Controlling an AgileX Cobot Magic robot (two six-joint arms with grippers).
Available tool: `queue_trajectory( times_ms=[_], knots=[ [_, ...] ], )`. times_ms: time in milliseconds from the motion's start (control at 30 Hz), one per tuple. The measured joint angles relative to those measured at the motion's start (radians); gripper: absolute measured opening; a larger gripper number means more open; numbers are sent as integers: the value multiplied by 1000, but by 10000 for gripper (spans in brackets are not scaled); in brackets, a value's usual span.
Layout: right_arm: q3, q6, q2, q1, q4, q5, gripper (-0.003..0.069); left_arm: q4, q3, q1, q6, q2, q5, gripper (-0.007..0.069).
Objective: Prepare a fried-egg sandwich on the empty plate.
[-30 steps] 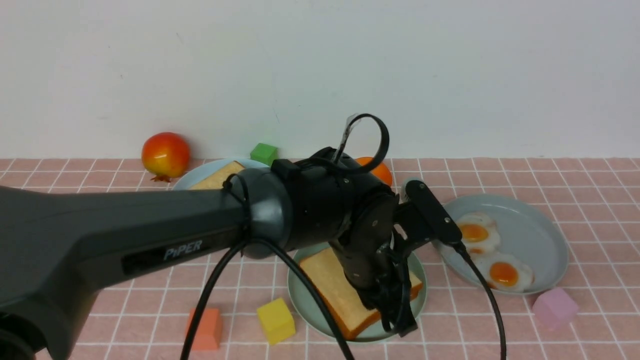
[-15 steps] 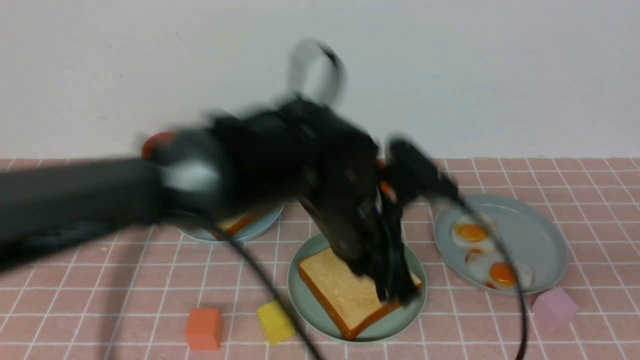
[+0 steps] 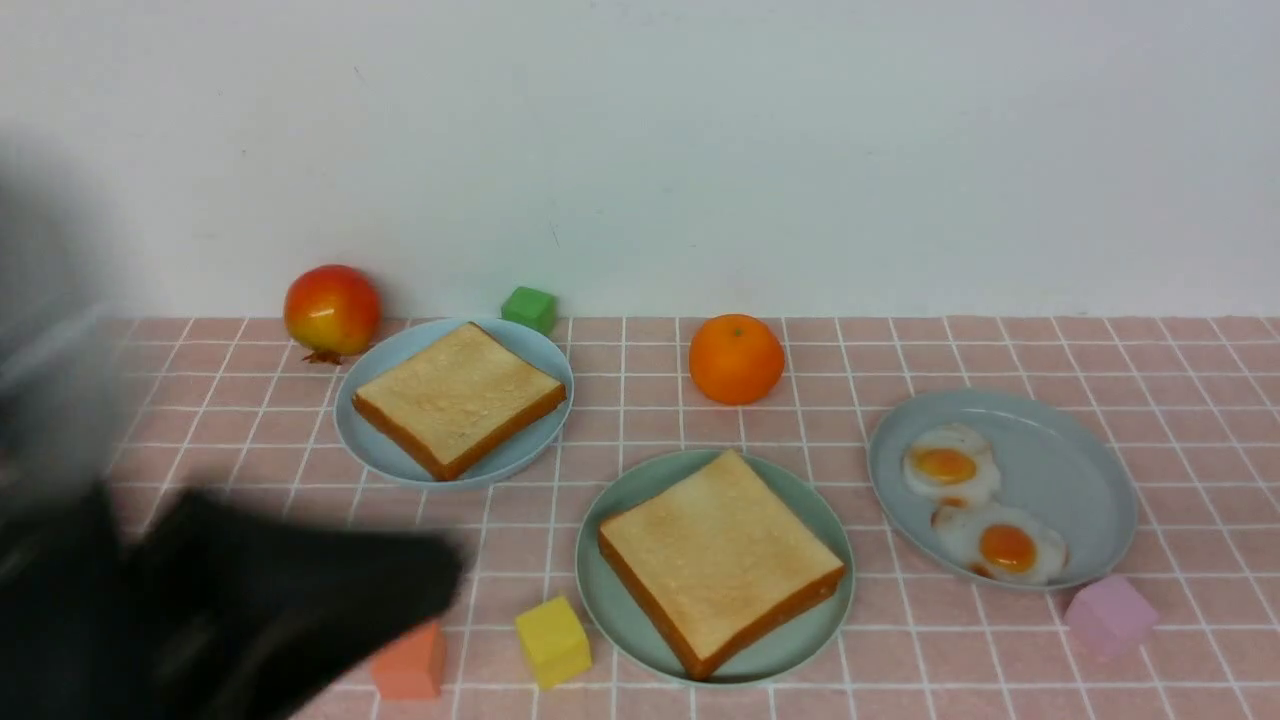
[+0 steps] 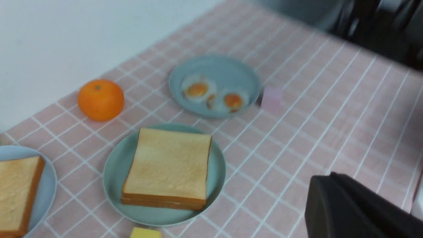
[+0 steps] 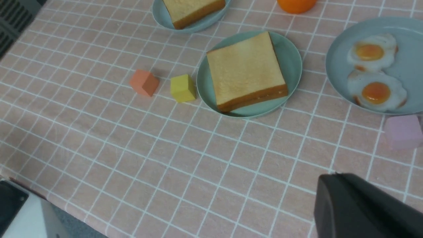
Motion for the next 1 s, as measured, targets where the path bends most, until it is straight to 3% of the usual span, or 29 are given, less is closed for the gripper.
queue_trajectory(
  times_ms=[133, 333, 567, 867, 967, 1000],
  knots=[
    [0, 19, 0, 0, -15, -65, -1, -66, 289, 0, 0, -334, -186, 12],
    [0, 23, 0, 0, -16, -103, -1, -88, 434, 0, 0, -592, -208, 12],
    [0, 23, 0, 0, -13, -96, 1, -89, 475, 0, -1, -612, -188, 12],
    [0, 23, 0, 0, -13, -94, 1, -89, 476, 0, -1, -612, -25, 12],
    [1, 23, 1, -45, -11, -96, 4, -89, 477, 0, -1, -612, 33, 12],
    [9, 23, 2, -106, -8, -100, 6, -89, 477, 0, -1, -612, 56, 12]
  ],
)
